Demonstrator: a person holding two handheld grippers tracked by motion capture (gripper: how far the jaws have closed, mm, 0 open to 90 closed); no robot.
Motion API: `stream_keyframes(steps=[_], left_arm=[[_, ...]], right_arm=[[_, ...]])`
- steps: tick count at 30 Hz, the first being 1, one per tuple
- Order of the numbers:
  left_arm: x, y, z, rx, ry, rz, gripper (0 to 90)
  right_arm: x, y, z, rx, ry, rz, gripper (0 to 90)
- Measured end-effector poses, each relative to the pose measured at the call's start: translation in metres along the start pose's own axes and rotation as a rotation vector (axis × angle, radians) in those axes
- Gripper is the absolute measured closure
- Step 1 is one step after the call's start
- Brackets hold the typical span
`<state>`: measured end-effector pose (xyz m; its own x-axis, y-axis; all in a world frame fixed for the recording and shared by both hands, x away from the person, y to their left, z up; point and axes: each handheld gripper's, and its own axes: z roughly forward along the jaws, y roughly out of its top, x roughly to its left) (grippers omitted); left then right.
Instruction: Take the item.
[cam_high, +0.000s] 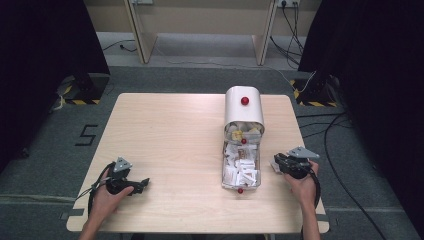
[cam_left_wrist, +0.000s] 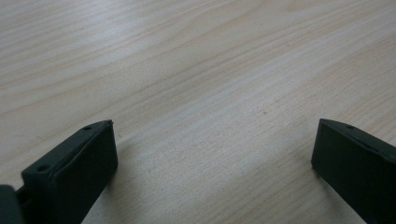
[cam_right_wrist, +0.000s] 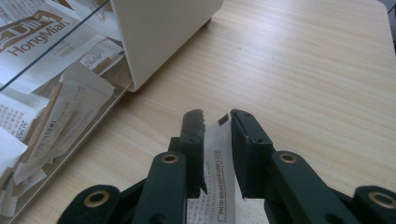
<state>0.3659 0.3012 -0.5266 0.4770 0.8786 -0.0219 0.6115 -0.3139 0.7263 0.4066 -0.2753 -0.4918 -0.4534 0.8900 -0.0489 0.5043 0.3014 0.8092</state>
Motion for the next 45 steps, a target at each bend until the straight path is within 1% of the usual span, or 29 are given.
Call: stream_keyframes(steps=[4,8,15,16,20,25,26,27,29,32,33,37,45], left_arm=[[0.000,0.000,0.000,0.000,0.000,0.000,0.0],[0.000,0.000,0.000,0.000,0.000,0.000,0.0],[0.000,0.000,0.000,0.000,0.000,0.000,0.0],[0.000,0.000,0.000,0.000,0.000,0.000,0.0],[0.000,0.000,0.000,0.000,0.000,0.000,0.0],[0.000,0.000,0.000,0.000,0.000,0.000,0.0],[0.000,0.000,0.000,0.000,0.000,0.000,0.0],[0.000,0.000,0.000,0.000,0.000,0.000,0.0],[0.000,0.000,0.000,0.000,0.000,0.000,0.0],[0.000,0.000,0.000,0.000,0.000,0.000,0.0],[0.000,0.000,0.000,0.000,0.000,0.000,0.0],[0.000,0.000,0.000,0.000,0.000,0.000,0.0],[0.000,0.000,0.000,0.000,0.000,0.000,0.0]], right_arm=[[0.000,0.002,-0.003,-0.014,0.000,0.003,73.4],[0.000,0.004,-0.008,-0.025,-0.004,-0.006,71.7],[0.003,0.005,-0.012,-0.023,0.003,-0.010,68.4],[0.003,0.005,-0.012,-0.022,0.004,-0.012,67.2],[0.004,0.004,-0.014,-0.020,-0.001,0.013,57.2],[0.005,0.003,-0.022,-0.038,-0.016,0.036,48.0],[0.005,0.003,-0.022,-0.038,-0.016,0.036,48.0],[0.006,0.003,-0.025,-0.046,-0.016,0.042,45.6],[0.008,0.003,-0.027,-0.046,-0.018,0.049,43.8],[0.009,0.003,-0.028,-0.050,-0.020,0.047,42.5],[0.012,0.002,-0.028,-0.044,-0.013,0.042,41.1],[0.016,0.000,-0.029,-0.034,-0.009,0.040,39.5],[0.017,-0.009,-0.034,-0.027,-0.010,0.049,38.3]])
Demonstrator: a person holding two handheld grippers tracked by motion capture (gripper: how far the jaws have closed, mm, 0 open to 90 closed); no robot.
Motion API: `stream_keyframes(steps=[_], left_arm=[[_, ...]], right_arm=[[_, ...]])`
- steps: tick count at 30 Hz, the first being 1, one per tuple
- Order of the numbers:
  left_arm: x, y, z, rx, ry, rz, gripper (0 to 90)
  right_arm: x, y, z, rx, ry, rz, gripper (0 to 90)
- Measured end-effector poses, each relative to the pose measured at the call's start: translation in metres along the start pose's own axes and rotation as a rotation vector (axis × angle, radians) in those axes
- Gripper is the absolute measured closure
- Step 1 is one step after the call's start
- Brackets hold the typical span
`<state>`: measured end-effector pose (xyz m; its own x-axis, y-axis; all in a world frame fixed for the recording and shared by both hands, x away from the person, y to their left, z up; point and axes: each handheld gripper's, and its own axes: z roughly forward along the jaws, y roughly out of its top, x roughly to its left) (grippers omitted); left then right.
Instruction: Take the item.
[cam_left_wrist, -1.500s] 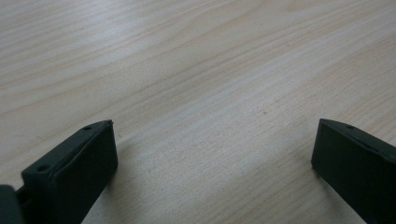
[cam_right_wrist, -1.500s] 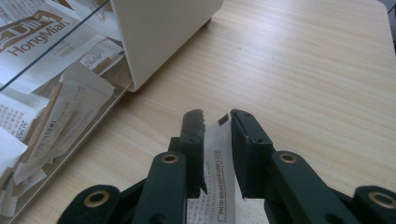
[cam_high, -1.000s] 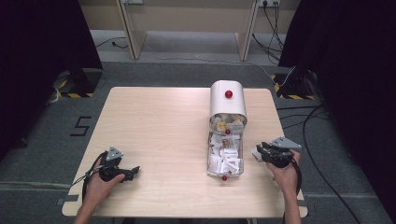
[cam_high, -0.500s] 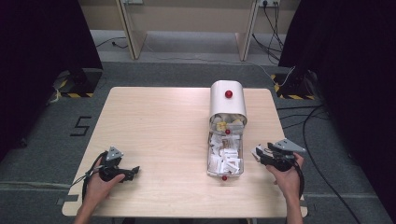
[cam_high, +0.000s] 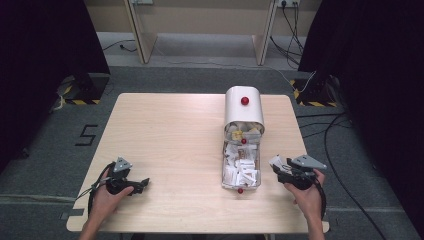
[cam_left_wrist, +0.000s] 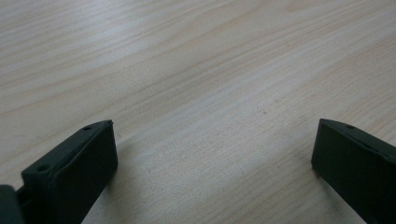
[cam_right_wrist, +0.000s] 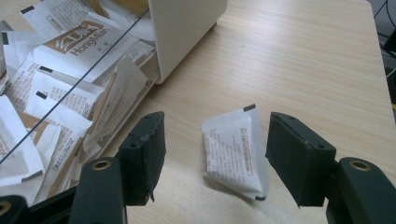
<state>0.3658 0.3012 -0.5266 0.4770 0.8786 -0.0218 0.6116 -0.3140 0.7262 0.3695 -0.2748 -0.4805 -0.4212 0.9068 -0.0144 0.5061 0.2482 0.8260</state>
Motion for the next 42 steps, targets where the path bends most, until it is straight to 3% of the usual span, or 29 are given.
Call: stream_keyframes(steps=[42], left_arm=[[0.000,0.000,0.000,0.000,0.000,0.000,0.0]], right_arm=[[0.009,-0.018,-0.021,0.025,-0.006,-0.005,38.2]])
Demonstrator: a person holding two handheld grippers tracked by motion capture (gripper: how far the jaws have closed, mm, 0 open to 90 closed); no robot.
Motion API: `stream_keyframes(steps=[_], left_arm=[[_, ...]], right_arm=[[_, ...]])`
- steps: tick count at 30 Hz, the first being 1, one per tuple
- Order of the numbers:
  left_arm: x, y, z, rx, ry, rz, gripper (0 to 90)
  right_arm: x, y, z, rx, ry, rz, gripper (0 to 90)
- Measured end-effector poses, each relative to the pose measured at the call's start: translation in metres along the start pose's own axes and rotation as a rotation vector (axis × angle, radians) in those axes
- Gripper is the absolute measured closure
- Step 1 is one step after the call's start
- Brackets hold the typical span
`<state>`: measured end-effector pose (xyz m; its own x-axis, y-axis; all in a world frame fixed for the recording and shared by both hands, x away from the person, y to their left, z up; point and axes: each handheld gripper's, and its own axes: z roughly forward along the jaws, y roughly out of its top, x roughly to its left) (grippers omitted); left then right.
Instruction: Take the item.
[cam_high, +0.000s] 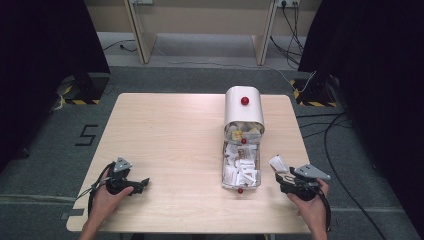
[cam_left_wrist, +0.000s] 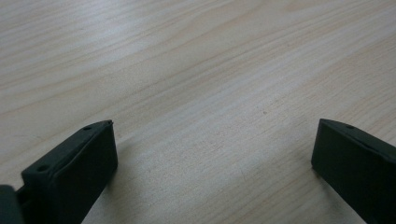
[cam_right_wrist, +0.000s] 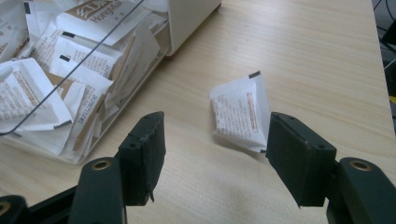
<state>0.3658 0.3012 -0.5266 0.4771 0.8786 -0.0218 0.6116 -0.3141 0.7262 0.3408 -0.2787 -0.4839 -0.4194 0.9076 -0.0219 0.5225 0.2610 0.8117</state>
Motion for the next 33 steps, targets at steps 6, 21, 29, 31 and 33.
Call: stream_keyframes(steps=[6,21,29,31,33], left_arm=[[0.000,0.000,0.000,0.000,0.000,0.000,0.0],[0.000,0.000,0.000,0.000,0.000,0.000,0.0],[0.000,0.000,0.000,0.000,0.000,0.000,0.0],[0.000,0.000,0.000,0.000,0.000,0.000,0.0],[0.000,0.000,0.000,0.000,0.000,0.000,0.0]], right_arm=[[0.002,-0.005,-0.002,0.010,0.002,0.002,37.8],[0.014,-0.019,-0.006,0.051,-0.008,-0.013,36.0],[0.018,-0.024,-0.010,0.058,-0.006,-0.024,34.7],[0.019,-0.025,-0.012,0.061,-0.005,-0.021,34.3],[0.020,-0.027,-0.012,0.063,-0.003,-0.017,34.1]])
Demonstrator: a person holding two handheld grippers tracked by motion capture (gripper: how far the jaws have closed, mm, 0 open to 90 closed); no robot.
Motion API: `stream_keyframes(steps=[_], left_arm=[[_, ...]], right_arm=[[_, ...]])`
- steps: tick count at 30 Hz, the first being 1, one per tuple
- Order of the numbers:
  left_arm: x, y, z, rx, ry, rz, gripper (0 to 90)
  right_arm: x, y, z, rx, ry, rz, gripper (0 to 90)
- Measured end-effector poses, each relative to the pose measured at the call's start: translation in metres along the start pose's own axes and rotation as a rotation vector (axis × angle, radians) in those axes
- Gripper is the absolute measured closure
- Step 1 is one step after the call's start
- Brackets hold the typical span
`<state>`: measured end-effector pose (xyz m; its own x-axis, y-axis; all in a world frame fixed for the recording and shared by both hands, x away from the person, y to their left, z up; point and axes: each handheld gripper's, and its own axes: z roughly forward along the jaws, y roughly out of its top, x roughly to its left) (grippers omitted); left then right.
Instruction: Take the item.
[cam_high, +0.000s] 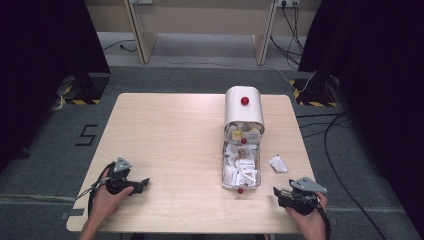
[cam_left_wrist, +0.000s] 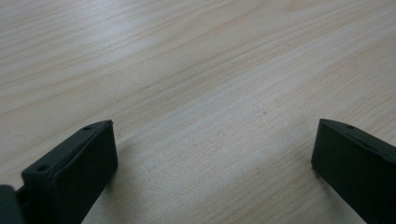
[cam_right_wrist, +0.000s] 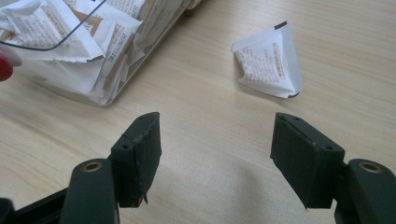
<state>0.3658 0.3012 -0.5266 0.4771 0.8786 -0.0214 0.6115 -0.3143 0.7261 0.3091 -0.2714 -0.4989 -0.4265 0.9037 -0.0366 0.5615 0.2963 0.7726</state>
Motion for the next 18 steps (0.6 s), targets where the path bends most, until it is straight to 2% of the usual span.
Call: stream_keyframes(steps=[10,18], left_arm=[[0.000,0.000,0.000,0.000,0.000,0.000,0.0],[0.000,0.000,0.000,0.000,0.000,0.000,0.0]], right_arm=[[0.003,-0.009,-0.002,0.013,0.004,0.003,32.4],[0.006,-0.019,-0.004,0.025,-0.012,0.006,32.5]])
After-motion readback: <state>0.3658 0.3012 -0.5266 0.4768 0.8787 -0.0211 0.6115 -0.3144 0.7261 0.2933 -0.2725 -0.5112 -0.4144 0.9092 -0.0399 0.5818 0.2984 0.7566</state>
